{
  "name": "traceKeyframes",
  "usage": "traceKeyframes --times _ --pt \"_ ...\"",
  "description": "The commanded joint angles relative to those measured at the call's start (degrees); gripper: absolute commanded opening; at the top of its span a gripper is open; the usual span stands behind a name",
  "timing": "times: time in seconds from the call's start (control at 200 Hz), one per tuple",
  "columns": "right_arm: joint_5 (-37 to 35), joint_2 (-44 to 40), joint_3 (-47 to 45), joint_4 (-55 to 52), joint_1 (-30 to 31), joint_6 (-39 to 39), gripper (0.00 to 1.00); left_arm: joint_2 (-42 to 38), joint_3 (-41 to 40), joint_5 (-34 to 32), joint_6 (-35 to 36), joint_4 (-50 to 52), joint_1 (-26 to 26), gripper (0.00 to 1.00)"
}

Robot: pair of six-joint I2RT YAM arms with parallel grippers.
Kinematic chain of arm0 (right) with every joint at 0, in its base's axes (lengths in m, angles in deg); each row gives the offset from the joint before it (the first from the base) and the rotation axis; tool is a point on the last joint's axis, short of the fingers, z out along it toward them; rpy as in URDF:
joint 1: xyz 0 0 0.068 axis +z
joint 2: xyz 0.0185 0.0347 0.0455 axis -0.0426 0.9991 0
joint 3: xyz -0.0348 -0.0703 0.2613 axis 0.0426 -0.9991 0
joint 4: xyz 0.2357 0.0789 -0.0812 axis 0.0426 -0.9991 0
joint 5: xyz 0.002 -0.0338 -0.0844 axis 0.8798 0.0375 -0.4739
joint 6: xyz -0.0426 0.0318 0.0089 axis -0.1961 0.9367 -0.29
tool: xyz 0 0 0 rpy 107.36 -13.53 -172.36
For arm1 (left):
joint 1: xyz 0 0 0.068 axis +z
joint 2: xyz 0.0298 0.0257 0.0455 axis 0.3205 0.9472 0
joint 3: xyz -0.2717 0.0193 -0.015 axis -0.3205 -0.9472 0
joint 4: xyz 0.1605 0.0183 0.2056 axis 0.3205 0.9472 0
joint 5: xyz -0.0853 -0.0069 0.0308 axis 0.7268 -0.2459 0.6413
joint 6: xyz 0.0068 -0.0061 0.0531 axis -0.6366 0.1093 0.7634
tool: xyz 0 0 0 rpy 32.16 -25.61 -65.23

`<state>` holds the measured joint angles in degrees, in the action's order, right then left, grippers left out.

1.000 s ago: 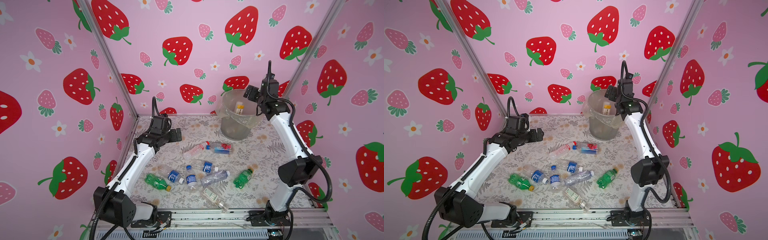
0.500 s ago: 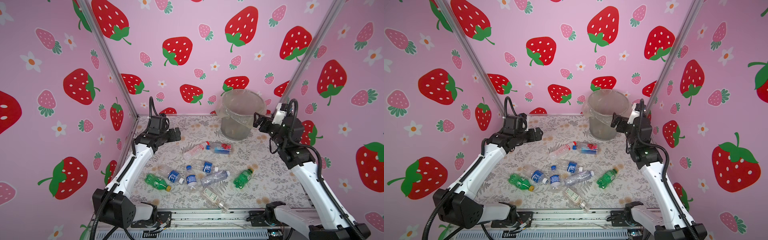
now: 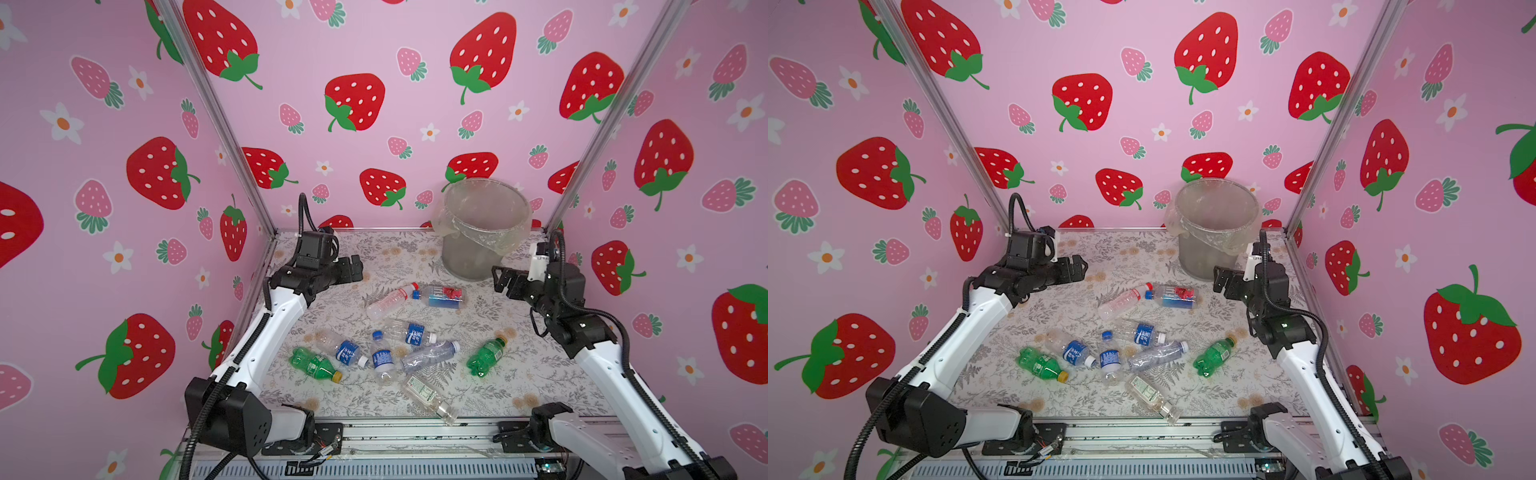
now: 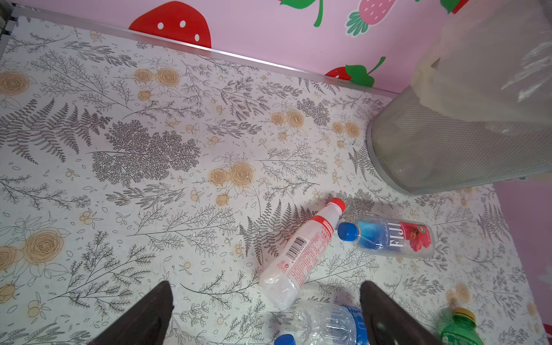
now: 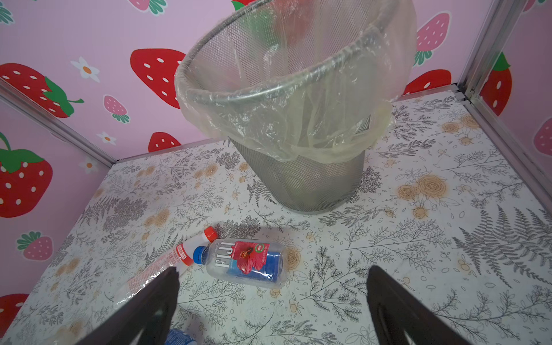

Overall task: Throw the plastic bottles in the bin
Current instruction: Pick up the plastic bottle from the center of the table.

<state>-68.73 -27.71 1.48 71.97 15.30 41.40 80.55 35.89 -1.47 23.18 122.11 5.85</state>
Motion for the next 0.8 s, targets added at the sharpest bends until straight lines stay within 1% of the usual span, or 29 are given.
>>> traceKeyframes --times 0.0,0.19,0.205,0.275,0.4,0.565,0.595,0.72,0.795 --pt "1.3 -1.0 -1.3 -1.1 -0.1 0.2 0.99 0.0 1.8 1.0 0.9 -0.2 0.2 0.99" --pt "2.4 -1.4 -2.8 -1.7 -0.1 0.2 0.99 1.0 2.1 3.2 2.5 0.1 0.2 0.99" --pt "2.5 -1.4 -2.9 -1.7 -0.1 0.1 0.99 1.1 2.1 4.8 2.7 0.1 0.2 0.99" --pt "2.7 -1.4 -3.4 -1.9 -0.1 0.1 0.99 1.5 2.1 8.0 3.8 -0.5 0.2 0.99" --pt "3.0 -1.5 -4.1 -2.0 -0.1 0.2 0.99 2.2 1.6 10.4 4.2 -1.4 0.1 0.99" --pt "3.1 -1.5 -5.8 -1.8 -0.1 0.2 0.99 4.3 2.2 10.5 5.7 -0.3 -0.6 1.00" --pt "3.1 -3.3 -6.1 -1.7 -0.1 0.2 0.99 4.7 2.5 10.4 6.2 0.3 -0.7 1.00" --pt "3.0 -4.1 -7.1 -2.0 0.0 -0.2 0.99 7.1 4.2 7.5 9.5 3.2 -1.9 0.98" --pt "3.0 -4.6 -7.6 -2.3 0.0 -0.6 0.99 8.8 5.0 7.1 10.8 4.4 -2.5 0.98"
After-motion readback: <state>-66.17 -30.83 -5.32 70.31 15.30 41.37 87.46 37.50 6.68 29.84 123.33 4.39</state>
